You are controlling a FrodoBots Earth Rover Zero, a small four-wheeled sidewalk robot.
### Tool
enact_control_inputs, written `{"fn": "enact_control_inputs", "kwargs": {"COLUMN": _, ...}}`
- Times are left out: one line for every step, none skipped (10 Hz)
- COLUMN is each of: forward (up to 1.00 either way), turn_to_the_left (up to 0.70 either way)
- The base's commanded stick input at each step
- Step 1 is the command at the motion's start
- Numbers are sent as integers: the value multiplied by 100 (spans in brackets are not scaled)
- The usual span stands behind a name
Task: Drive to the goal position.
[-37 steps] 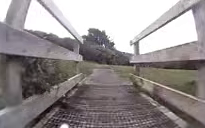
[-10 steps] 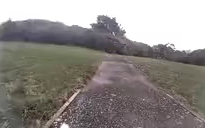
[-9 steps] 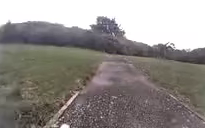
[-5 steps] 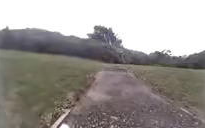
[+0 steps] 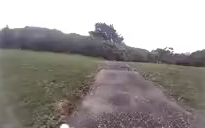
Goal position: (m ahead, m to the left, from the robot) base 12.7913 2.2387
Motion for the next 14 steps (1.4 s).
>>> {"fn": "enact_control_inputs", "kwargs": {"forward": 100, "turn_to_the_left": 0}}
{"fn": "enact_control_inputs", "kwargs": {"forward": 100, "turn_to_the_left": 0}}
{"fn": "enact_control_inputs", "kwargs": {"forward": 100, "turn_to_the_left": 0}}
{"fn": "enact_control_inputs", "kwargs": {"forward": 100, "turn_to_the_left": 0}}
{"fn": "enact_control_inputs", "kwargs": {"forward": 100, "turn_to_the_left": 0}}
{"fn": "enact_control_inputs", "kwargs": {"forward": 100, "turn_to_the_left": 0}}
{"fn": "enact_control_inputs", "kwargs": {"forward": 100, "turn_to_the_left": 0}}
{"fn": "enact_control_inputs", "kwargs": {"forward": 100, "turn_to_the_left": 0}}
{"fn": "enact_control_inputs", "kwargs": {"forward": 100, "turn_to_the_left": 0}}
{"fn": "enact_control_inputs", "kwargs": {"forward": 100, "turn_to_the_left": 0}}
{"fn": "enact_control_inputs", "kwargs": {"forward": 100, "turn_to_the_left": 0}}
{"fn": "enact_control_inputs", "kwargs": {"forward": 100, "turn_to_the_left": 0}}
{"fn": "enact_control_inputs", "kwargs": {"forward": 100, "turn_to_the_left": 0}}
{"fn": "enact_control_inputs", "kwargs": {"forward": 100, "turn_to_the_left": 0}}
